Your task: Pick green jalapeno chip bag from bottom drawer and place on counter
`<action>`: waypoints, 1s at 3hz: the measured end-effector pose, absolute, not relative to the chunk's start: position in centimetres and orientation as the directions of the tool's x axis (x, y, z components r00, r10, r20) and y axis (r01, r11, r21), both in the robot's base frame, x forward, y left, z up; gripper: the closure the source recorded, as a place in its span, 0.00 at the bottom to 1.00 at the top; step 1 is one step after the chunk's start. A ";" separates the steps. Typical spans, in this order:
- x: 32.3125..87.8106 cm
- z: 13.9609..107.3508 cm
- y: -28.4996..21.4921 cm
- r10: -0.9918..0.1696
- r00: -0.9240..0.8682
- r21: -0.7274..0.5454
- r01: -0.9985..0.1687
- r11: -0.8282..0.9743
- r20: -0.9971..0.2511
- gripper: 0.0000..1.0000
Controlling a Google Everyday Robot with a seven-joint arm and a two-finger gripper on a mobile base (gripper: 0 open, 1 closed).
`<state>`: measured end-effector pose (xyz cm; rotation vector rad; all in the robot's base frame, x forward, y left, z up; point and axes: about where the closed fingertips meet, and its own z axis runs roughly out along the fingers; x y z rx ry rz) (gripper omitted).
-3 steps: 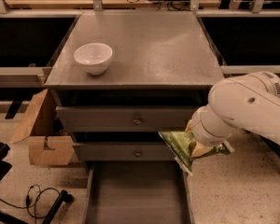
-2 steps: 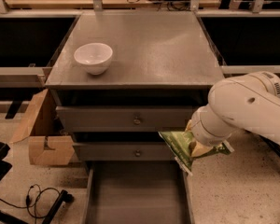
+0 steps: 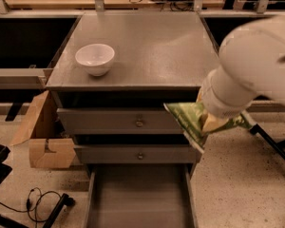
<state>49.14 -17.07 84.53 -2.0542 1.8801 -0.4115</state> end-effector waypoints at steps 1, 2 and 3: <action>50.1 94.0 -17.6 -0.996 0.074 -0.551 -0.830 -0.084 0.040 1.00; 52.6 100.7 -18.0 -0.994 0.108 -0.666 -0.739 -0.095 0.021 1.00; 58.4 105.9 -16.6 -0.968 0.248 -0.800 -0.587 -0.124 -0.032 1.00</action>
Offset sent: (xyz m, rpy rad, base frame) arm 0.0893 0.0087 0.2738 0.0449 -0.6127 0.2777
